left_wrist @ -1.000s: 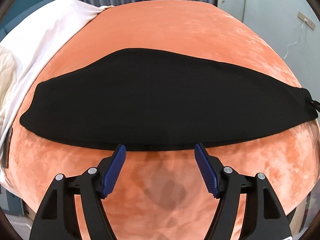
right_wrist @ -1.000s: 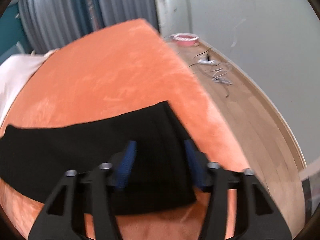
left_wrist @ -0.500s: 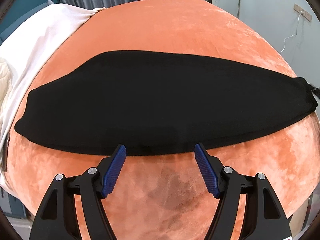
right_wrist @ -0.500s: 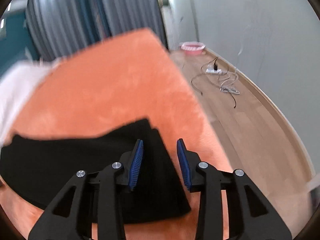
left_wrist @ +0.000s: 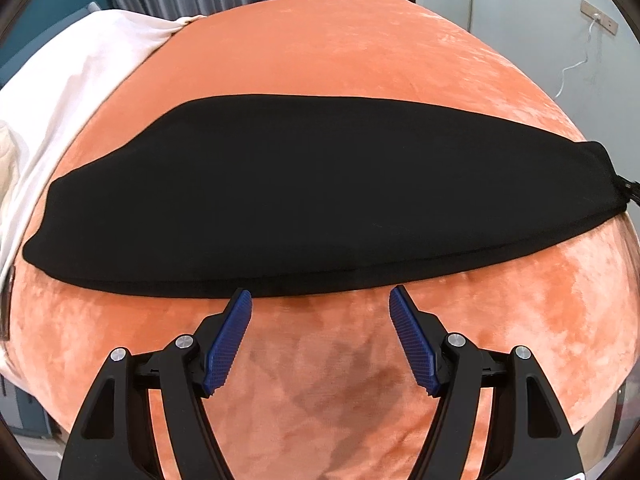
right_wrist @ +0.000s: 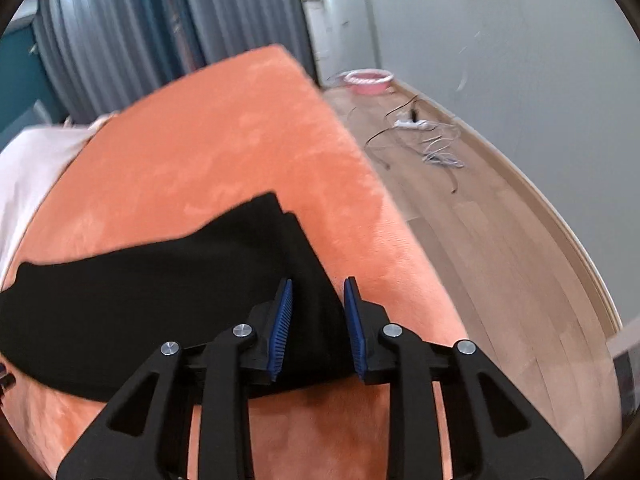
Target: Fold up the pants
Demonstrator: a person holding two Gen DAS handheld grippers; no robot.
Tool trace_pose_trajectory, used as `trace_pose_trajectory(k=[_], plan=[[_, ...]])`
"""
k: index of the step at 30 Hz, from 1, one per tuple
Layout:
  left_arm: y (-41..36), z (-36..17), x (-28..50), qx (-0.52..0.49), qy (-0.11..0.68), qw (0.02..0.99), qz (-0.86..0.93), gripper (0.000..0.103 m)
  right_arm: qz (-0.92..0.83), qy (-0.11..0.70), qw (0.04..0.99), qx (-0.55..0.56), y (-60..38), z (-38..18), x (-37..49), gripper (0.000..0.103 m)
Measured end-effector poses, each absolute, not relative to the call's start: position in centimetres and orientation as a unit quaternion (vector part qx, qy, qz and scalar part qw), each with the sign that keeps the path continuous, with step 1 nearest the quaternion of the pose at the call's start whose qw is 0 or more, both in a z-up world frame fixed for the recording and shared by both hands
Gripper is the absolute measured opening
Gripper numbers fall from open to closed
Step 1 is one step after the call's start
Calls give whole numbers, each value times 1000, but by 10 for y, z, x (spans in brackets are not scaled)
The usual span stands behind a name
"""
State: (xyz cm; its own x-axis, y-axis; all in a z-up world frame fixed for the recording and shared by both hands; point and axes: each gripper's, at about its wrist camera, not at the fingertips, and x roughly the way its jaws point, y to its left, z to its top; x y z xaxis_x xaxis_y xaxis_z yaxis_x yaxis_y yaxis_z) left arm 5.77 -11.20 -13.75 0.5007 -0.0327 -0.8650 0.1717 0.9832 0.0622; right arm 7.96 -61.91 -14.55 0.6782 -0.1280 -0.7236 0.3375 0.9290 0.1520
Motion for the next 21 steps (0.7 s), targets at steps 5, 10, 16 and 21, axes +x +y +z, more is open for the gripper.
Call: trace_pose_trajectory(k=[5,10,16,21], plan=[[-106,-142,57,76,499,862,-48,70,-102,390,905,139,-598,-149,57,38],[-105,-144,50,89,495,864,-34,70,-109,393,902,143,-601,-154,57,28],[-103,-141,44,111,482,869,-14,72,-133,374,908,132,-607,-134,55,9],[-102,-142,43,113,483,868,-9,74,-141,392,894,163,-623,-161,63,12]])
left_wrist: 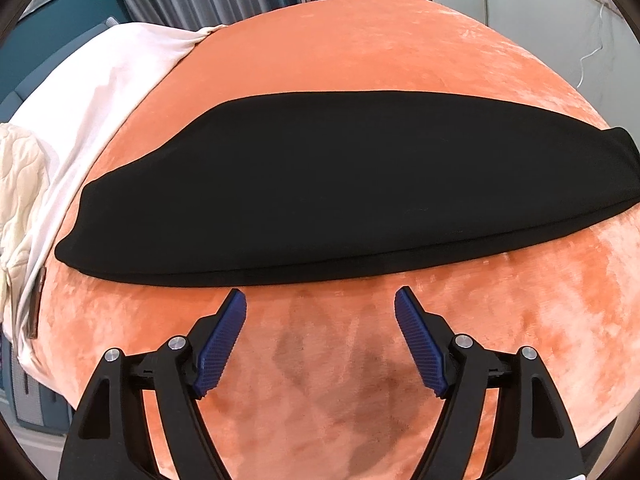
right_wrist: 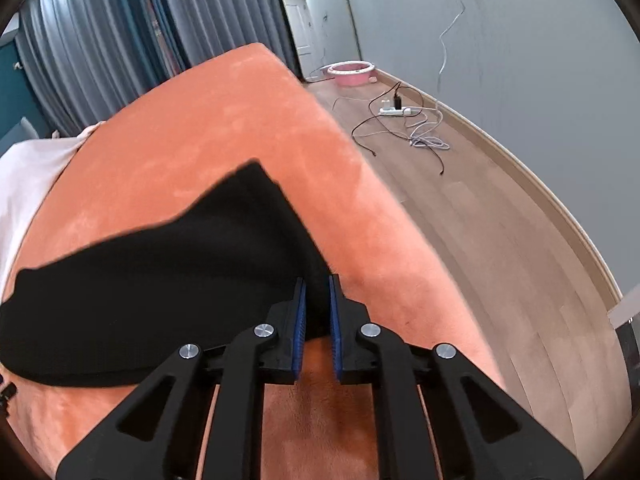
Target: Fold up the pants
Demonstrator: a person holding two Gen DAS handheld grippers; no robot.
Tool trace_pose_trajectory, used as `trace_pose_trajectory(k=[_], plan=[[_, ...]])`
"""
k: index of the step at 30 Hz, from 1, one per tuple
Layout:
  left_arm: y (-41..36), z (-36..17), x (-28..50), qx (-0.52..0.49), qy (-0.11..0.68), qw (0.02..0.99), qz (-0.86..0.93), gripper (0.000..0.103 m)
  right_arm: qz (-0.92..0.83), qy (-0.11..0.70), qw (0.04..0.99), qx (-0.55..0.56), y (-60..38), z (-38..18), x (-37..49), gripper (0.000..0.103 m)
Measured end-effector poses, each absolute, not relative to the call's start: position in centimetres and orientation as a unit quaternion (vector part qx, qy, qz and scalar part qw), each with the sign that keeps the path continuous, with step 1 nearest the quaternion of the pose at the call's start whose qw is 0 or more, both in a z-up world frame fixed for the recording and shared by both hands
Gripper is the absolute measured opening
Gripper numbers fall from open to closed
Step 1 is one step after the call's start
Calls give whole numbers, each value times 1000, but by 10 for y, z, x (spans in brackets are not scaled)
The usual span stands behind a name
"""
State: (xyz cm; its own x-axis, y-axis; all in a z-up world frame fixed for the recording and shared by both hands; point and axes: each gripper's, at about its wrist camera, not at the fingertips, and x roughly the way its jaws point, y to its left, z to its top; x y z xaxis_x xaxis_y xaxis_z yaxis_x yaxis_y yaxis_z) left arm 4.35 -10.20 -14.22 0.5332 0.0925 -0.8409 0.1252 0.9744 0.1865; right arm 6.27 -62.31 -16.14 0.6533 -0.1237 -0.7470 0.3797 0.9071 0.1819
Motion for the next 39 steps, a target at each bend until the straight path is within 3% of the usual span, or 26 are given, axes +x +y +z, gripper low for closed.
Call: trace_pose_trajectory(k=[3,9,16,18,22,39], plan=[[-101,-142,43,110,484,868,-9,74,-127,371,899,195,-624,-150,54,20],[-100,-143,44,106,484,868,-12,74,-119,336,913,197,-608,-126,25,20],[-98,-140,38,106,479,871,-17,74,-99,374,909,157,-585,-139,58,20],[-97,-138,36,105,477,873,-17,74,-122,388,901,153,-591,-152,63,13],[-95,-136,35,101,474,874,-16,74,-115,376,896,204,-608,-161,54,9],[-83,-136,38,89,476,875,-23,74,-160,349,884,267,-618,-151,-15,20]])
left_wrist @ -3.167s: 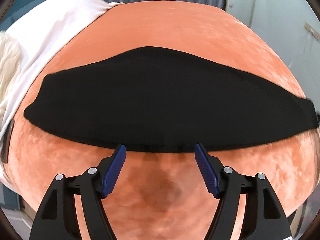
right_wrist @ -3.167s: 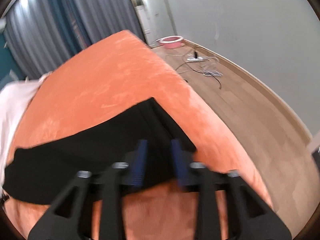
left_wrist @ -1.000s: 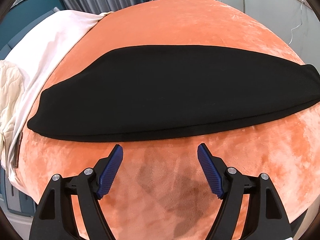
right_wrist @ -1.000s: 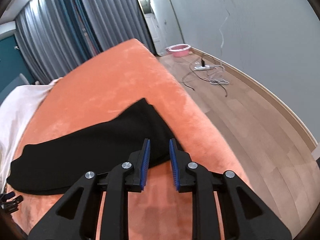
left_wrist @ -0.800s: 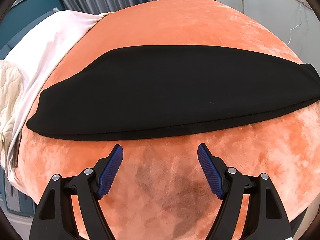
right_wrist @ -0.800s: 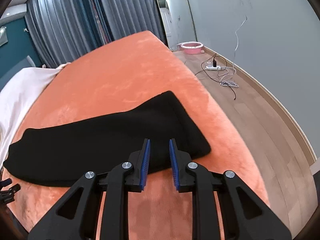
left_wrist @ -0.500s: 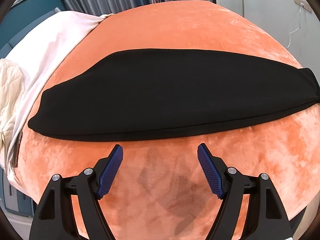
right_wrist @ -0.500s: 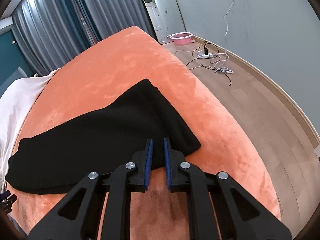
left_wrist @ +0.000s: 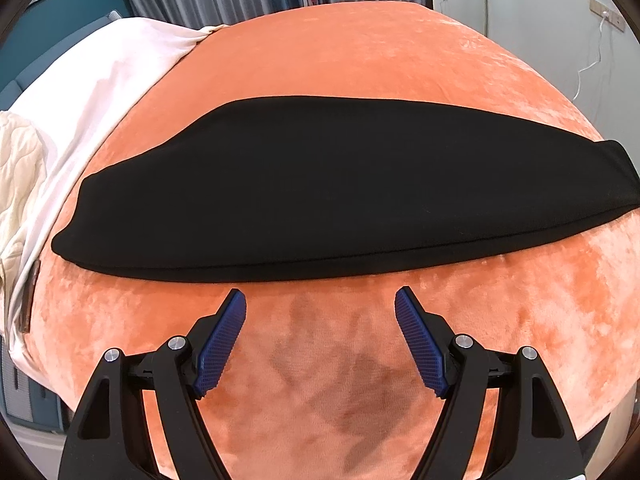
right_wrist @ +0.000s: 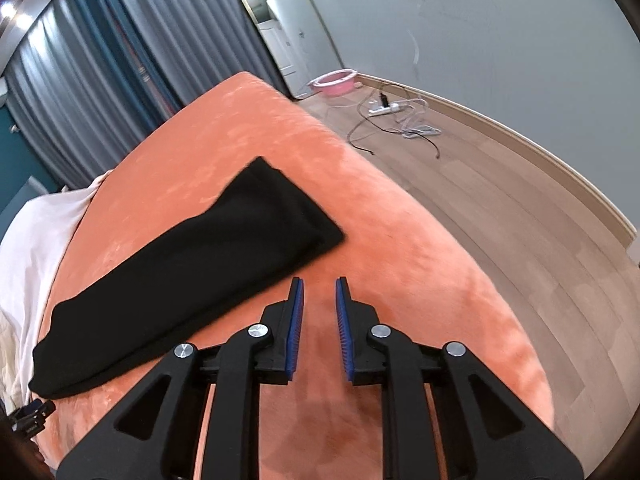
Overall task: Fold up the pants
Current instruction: 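Grasp the folded pants end with the right tool and fold it over again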
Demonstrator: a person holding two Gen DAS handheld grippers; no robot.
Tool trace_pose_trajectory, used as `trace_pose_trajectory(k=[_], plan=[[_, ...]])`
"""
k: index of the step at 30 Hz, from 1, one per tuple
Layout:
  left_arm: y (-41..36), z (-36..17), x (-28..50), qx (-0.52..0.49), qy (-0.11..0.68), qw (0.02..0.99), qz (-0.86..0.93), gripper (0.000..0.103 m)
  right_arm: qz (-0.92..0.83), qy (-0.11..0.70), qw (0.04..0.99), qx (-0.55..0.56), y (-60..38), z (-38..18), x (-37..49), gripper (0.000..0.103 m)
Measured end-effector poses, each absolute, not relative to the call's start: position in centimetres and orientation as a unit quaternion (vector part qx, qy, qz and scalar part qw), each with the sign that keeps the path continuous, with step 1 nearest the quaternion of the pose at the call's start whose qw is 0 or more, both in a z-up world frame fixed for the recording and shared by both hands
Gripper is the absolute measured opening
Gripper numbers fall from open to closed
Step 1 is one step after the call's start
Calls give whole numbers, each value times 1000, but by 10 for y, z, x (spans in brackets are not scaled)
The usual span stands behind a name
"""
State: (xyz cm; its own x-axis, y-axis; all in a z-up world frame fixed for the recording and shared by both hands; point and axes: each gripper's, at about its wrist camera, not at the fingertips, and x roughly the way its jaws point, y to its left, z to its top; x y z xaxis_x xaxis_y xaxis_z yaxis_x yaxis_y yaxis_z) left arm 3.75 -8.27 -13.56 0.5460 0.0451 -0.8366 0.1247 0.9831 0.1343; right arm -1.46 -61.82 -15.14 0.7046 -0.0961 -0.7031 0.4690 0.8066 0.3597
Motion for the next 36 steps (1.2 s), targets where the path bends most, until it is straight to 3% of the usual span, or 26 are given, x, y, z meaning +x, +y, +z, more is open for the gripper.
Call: trace_pose_trajectory(k=[2,17,19,21,22,34,35,36], plan=[[-82,-136,37,88,476,875,-23,74,-174,354,880,265,-622,-152,-22,25],[-81,-133,26,94,474,875,-26,74,-190,371,887,199,-598,-132,-13,25],[-79,-132,25,92,474,875,-23,74,-183,374,887,200,-596,-131,-9,36],[-71,-130,25,85,474,876,-19,79,-173,370,888,214,-598,-130,-7,63],[-66,-128,25,78,473,877,-16,82,-167,365,888,223,-600,-129,-6,63],[21,-128,35,15,481,875,46,82,-174,376,845,339,-635,-158,47,64],[27,-128,35,12,482,875,49,82,-174,375,846,337,-634,-157,52,61],[35,-129,35,7,482,874,53,82,-178,376,847,332,-632,-157,56,44]])
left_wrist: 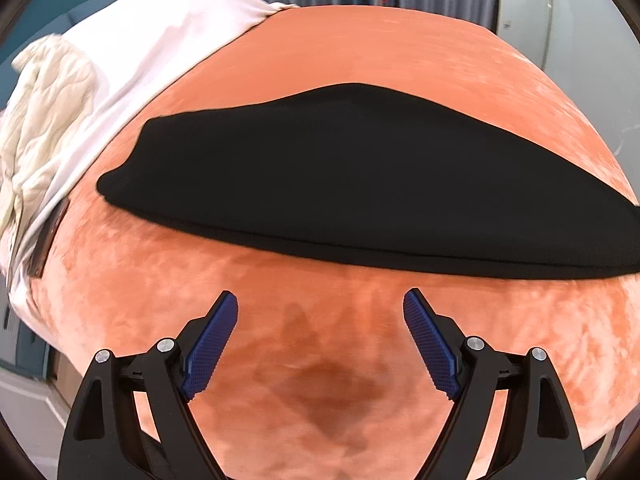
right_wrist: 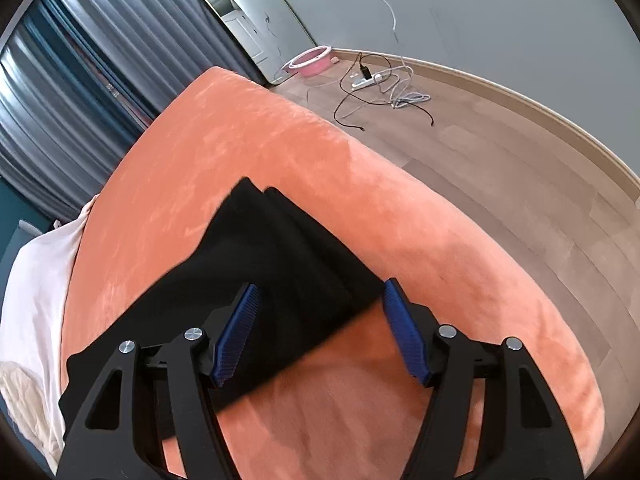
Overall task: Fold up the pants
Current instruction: 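Grasp the folded pants end with the right tool and fold it over again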
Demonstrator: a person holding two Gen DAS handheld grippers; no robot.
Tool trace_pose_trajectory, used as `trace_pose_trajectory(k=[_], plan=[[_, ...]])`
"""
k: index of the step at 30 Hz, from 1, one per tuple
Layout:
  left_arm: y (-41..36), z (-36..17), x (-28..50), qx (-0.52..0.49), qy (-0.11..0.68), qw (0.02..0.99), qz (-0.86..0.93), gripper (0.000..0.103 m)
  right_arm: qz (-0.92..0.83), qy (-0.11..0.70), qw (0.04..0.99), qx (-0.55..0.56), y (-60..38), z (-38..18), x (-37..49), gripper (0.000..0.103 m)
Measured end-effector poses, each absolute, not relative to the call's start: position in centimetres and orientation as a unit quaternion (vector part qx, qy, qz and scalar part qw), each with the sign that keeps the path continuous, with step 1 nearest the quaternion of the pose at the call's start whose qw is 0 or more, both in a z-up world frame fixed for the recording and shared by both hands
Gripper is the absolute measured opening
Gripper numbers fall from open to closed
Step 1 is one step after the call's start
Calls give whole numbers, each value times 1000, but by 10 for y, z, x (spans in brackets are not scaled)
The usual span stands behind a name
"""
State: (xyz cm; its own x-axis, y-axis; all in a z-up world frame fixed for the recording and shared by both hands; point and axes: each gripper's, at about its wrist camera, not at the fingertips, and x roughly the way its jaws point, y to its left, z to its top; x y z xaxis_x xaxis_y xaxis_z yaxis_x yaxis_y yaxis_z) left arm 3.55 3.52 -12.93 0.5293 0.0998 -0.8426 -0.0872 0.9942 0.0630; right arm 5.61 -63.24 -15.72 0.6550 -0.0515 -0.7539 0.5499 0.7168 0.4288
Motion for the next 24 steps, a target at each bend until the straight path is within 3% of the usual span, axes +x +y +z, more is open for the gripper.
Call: trace_pose_trajectory(k=[2,7,15,18,24], plan=[[48,-131,36,-3,484,873,59,82,-171,386,848,321,-628,-159,65,19],[86,-133,35,-25,482,873,69,82,-125,343,876,315,-581,-111,78,18],[159,-127,25,-76,466,879,70,82,58,342,913,214,-380,-29,143,18],[186,-123,17,-85,456,883,76,82,114,369,907,166,-289,-36,164,18],[252,-118,6,-109,439,887,96,82,166,441,881,52,-142,-105,172,19]])
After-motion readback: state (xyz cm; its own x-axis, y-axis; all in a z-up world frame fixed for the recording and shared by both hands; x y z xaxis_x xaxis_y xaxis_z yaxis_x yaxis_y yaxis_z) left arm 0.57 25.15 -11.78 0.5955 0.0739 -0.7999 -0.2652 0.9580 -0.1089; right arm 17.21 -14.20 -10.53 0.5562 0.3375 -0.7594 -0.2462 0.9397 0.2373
